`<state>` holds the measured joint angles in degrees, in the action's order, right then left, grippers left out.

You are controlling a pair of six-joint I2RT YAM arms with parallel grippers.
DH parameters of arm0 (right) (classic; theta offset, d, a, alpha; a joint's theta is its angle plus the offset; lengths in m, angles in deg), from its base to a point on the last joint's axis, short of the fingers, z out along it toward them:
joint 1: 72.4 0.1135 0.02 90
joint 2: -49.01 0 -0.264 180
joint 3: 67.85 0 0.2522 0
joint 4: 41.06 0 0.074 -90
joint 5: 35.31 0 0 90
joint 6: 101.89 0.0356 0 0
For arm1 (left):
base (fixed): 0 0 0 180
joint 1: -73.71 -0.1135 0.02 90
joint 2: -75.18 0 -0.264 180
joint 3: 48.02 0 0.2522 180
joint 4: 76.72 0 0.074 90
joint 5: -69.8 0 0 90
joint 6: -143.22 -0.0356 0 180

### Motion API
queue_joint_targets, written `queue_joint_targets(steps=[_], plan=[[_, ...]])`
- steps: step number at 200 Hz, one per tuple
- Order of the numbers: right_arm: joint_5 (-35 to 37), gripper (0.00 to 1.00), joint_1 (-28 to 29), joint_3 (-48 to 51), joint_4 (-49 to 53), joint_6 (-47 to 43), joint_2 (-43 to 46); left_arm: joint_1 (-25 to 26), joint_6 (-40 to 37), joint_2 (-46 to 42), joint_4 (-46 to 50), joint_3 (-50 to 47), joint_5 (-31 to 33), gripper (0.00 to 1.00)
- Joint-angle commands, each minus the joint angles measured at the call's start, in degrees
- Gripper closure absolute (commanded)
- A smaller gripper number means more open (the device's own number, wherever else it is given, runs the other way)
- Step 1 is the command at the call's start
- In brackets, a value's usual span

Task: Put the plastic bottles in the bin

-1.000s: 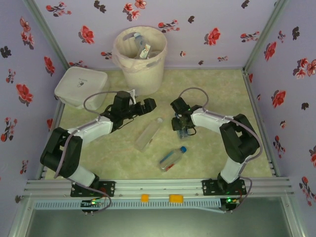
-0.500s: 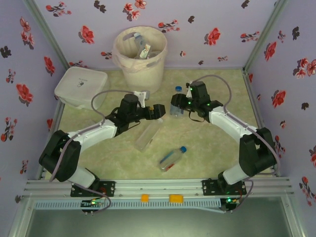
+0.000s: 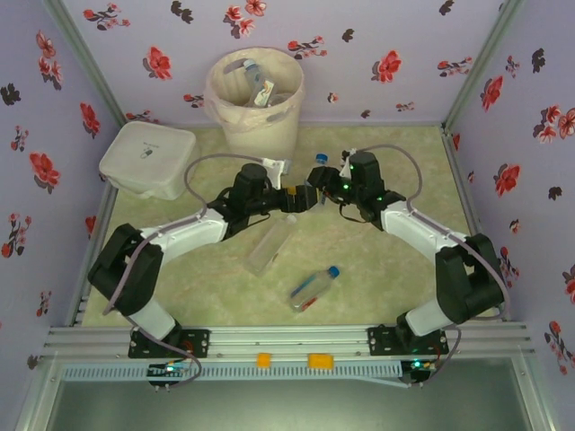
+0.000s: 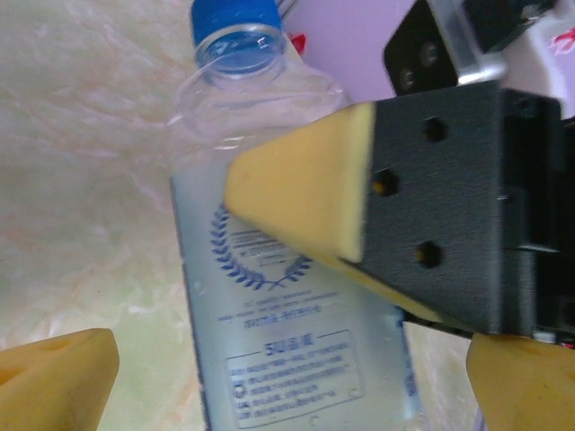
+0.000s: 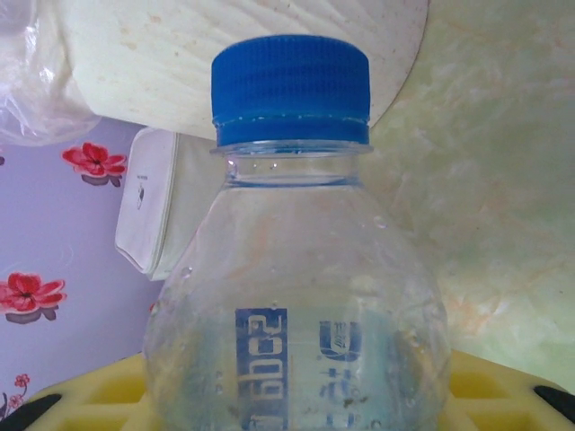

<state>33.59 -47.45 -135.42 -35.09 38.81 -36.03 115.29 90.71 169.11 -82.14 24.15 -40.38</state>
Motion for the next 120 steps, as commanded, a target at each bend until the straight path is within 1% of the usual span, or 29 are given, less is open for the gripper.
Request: queue_joint_targets(steps=[1,25,52,73,87,103,120], plan=[[0.54,0.53,0.08,1.01,-3.11,1.99,3.54,0.34,1.51,2.95,-2.27,2.71,-1.61,0.02],[0.44,0.53,0.11,1.11,-3.01,2.05,4.34,0.47,2.59,4.13,-2.15,3.38,-2.02,0.04],[2.19,0.53,0.16,2.01,-3.72,1.90,4.29,0.43,2.66,4.84,-2.88,3.00,-2.86,0.07],[1.59,0.53,0.13,2.00,-5.36,3.06,3.58,0.54,3.37,5.29,-2.95,3.18,-3.85,0.11],[1.41,0.52,0.12,1.34,-5.23,3.19,3.06,0.59,4.22,5.76,-3.79,3.13,-4.39,0.12],[1.37,0.52,0.13,0.48,-4.91,2.94,2.52,0.60,4.99,5.90,-4.52,2.87,-4.59,0.11],[1.80,0.52,0.12,0.12,-4.77,2.66,1.91,0.77,4.81,5.91,-4.82,2.80,-5.27,0.06]])
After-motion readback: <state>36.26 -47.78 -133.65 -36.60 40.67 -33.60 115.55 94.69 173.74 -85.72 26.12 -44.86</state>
